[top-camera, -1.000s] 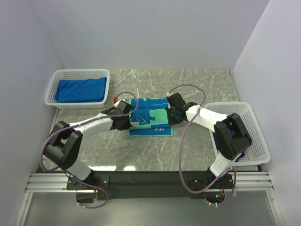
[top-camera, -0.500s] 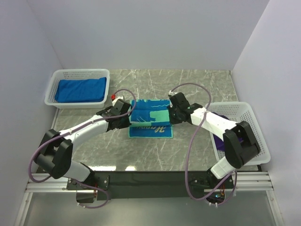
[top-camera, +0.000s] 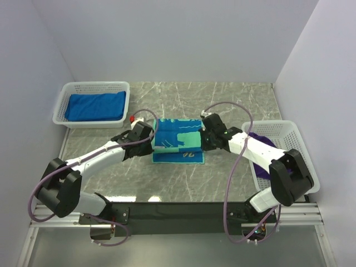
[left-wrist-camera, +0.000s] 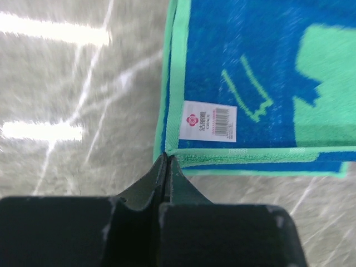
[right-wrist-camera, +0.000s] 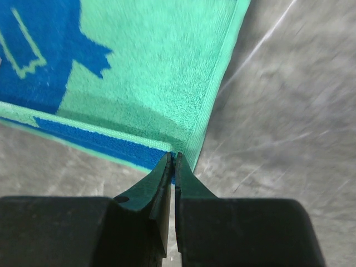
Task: Fold and stack the towels
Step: Fold the towel
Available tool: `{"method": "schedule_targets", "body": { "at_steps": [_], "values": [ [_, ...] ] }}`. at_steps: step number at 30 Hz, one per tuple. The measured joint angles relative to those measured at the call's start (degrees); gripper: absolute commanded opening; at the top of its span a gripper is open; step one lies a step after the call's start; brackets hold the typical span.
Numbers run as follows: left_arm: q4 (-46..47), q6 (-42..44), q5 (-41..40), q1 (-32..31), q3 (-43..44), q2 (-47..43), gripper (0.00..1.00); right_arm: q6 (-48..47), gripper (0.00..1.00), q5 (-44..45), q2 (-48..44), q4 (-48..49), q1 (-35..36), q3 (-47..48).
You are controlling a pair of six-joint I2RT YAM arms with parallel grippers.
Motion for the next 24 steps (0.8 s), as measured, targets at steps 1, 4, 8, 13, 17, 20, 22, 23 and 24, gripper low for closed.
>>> {"method": "schedule_targets", "body": {
  "at_steps": [1,4,8,13,17,20,22,23,24],
  "values": [
    [0.52,-0.22,0.57,-0.15,-1.22,0.15,0.01,0.31,0.0,-0.39,0.11,0.11,0.26,-0.9],
    [1.86,-0.81,1.66,-0.72,-3.61,1.88,0.01,1.11,0.0,-1.01,1.51,0.74,0.68,-2.54],
    [3.02,-1.68,2.05,-1.33,-4.44,4.94,0.11,1.79,0.21,-1.2,4.17,2.1,0.7,-3.43],
    [0.72,-2.51,-0.57,-2.12,-4.96,3.67,0.47,1.73,0.44,0.33,3.63,0.59,1.05,-4.48],
    [-3.17,-3.04,-2.47,-3.02,-5.31,-2.91,0.71,1.42,0.46,0.66,-1.36,-2.05,2.43,-4.48],
    [-4.85,-3.21,-2.97,-3.58,-5.27,-10.12,0.72,1.4,0.46,0.24,-6.78,-2.45,3.06,-4.39],
    [-5.4,-3.21,-3.15,-3.72,-5.03,-13.68,0.69,1.46,0.44,0.09,-8.68,-2.03,3.1,-4.26],
    [-5.68,-3.19,-3.17,-3.72,-4.61,-14.45,0.66,1.49,0.42,0.13,-8.96,-1.73,3.1,-4.2],
    [-5.73,-3.21,-3.15,-3.72,-4.17,-14.56,0.61,1.7,0.37,0.07,-8.68,-1.31,3.1,-4.07]
  ]
}}
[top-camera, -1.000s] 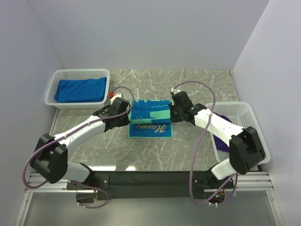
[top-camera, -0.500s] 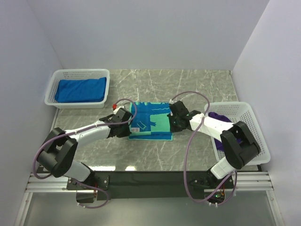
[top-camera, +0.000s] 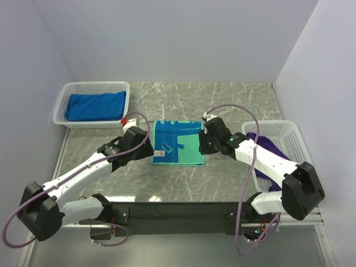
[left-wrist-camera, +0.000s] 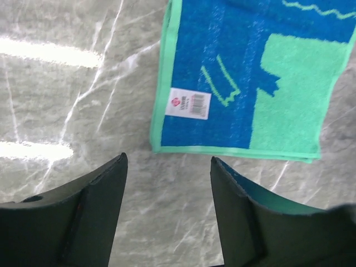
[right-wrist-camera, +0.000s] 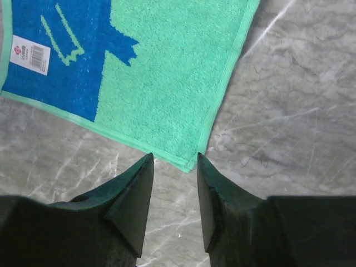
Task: Fold and stack the towels
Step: Fold the towel
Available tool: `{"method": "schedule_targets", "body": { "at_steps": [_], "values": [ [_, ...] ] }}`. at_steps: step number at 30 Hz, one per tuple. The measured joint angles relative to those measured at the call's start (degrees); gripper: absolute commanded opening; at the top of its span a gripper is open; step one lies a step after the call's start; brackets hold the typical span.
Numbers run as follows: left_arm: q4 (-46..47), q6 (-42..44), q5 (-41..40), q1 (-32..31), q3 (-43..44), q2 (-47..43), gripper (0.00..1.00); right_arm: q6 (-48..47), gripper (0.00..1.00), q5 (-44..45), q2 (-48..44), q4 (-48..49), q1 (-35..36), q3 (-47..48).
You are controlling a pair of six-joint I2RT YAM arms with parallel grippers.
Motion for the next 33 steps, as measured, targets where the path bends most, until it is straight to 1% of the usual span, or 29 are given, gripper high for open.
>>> {"method": "schedule_targets", "body": {
  "at_steps": [3,6,7,8,10,11,13,18,24,25,26,30,33],
  "values": [
    [0.22,0.09,0.42,-0.02,1.4,2.32,0.57,1.36,0.33,-0.44,1.95,1.46,0.0,-0.02],
    [1.55,0.07,0.81,-0.28,2.19,7.58,0.53,3.89,0.32,-0.83,3.69,4.79,0.0,-1.6],
    [1.79,0.07,0.79,-0.33,2.19,9.14,0.51,4.92,0.3,-0.9,4.04,6.12,0.02,-2.67],
    [2.03,0.02,0.79,-0.37,2.19,10.84,0.47,5.9,0.29,-0.98,4.22,7.65,0.0,-4.0],
    [2.64,-0.09,0.7,-0.42,2.16,13.64,0.41,7.96,0.25,-1.11,4.68,9.53,0.02,-6.4],
    [3.1,-0.15,0.68,-0.42,2.08,14.84,0.39,8.79,0.24,-1.14,5.03,10.6,0.04,-7.41],
    [4.37,-0.37,0.66,-0.48,1.84,16.98,0.35,10.51,0.23,-1.9,5.73,12.72,0.04,-9.35],
    [6.32,-1.64,0.59,-0.48,0.24,21.05,0.29,14.36,0.22,-4.31,6.34,16.94,0.04,-14.19],
    [8.46,-2.99,0.04,-0.5,-1.46,21.24,0.16,17.77,0.22,-5.88,5.75,22.64,-0.02,-17.16],
    [8.74,-3.13,-0.02,-0.5,-1.73,21.11,0.11,18.25,0.22,-6.08,5.62,23.04,-0.09,-17.44],
    [9.09,-3.26,-0.13,-0.5,-2.03,20.9,0.1,18.58,0.22,-6.32,5.51,23.15,-0.13,-17.55],
    [10.93,-4.26,-0.13,-0.48,-4.2,19.15,0.09,19.19,0.22,-7.26,4.48,22.18,-0.48,-18.05],
    [12.44,-5.51,1.36,-0.55,-7.61,15.85,0.1,19.3,0.22,-8.55,2.27,20.72,-0.5,-19.56]
  ]
}}
